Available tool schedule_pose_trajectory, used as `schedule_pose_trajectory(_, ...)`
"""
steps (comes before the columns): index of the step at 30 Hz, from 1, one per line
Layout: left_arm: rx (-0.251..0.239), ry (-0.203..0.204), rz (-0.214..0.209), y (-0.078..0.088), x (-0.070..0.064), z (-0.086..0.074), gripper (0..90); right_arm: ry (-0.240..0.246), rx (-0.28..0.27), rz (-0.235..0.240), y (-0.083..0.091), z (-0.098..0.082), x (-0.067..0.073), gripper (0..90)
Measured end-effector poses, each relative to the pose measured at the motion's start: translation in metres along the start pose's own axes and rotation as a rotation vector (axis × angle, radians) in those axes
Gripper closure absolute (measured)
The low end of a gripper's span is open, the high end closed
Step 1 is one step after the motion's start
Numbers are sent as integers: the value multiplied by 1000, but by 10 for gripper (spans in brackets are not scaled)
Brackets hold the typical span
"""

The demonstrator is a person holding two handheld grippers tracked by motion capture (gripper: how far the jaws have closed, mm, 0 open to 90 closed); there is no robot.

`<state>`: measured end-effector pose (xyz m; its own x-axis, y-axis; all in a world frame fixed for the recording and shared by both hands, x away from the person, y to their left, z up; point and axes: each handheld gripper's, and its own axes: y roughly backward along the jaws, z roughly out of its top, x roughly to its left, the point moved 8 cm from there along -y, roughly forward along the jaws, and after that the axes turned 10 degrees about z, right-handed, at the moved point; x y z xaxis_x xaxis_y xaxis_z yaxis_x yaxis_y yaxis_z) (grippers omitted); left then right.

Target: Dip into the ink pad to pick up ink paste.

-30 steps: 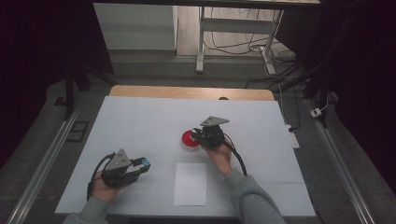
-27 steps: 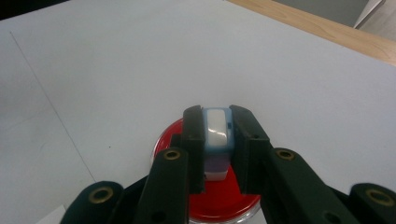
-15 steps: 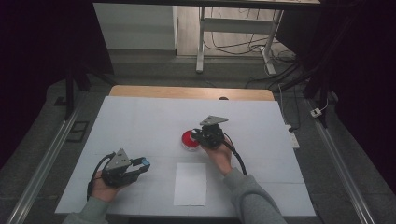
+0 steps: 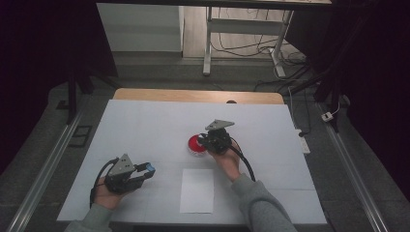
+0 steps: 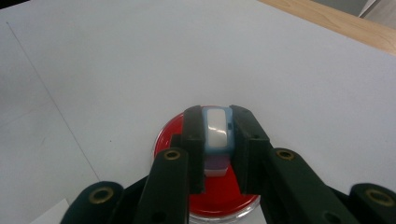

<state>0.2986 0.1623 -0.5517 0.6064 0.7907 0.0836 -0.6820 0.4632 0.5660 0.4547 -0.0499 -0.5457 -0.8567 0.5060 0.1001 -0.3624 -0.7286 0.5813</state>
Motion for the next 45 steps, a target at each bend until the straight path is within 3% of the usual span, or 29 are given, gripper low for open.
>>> schedule_pose_trajectory(19, 2, 2, 0, 1, 1, 0, 647, -13, -6, 8, 0, 0, 0, 760)
schedule_pose_trajectory(23, 5, -1, -4, 0, 1, -1, 647, -38, -15, 28, 1, -1, -3, 759)
schedule_pose_trajectory(30, 2, 0, -4, 1, 0, 0, 647, -24, -14, 17, 1, 0, -2, 758)
schedule_pose_trajectory(36, 2, 3, -5, 0, 1, 0, 647, -48, -32, 29, 2, 0, -3, 757)
schedule_pose_trajectory(45, -1, 9, -4, 1, 2, -1, 647, -63, -103, 47, 12, 10, -2, 756)
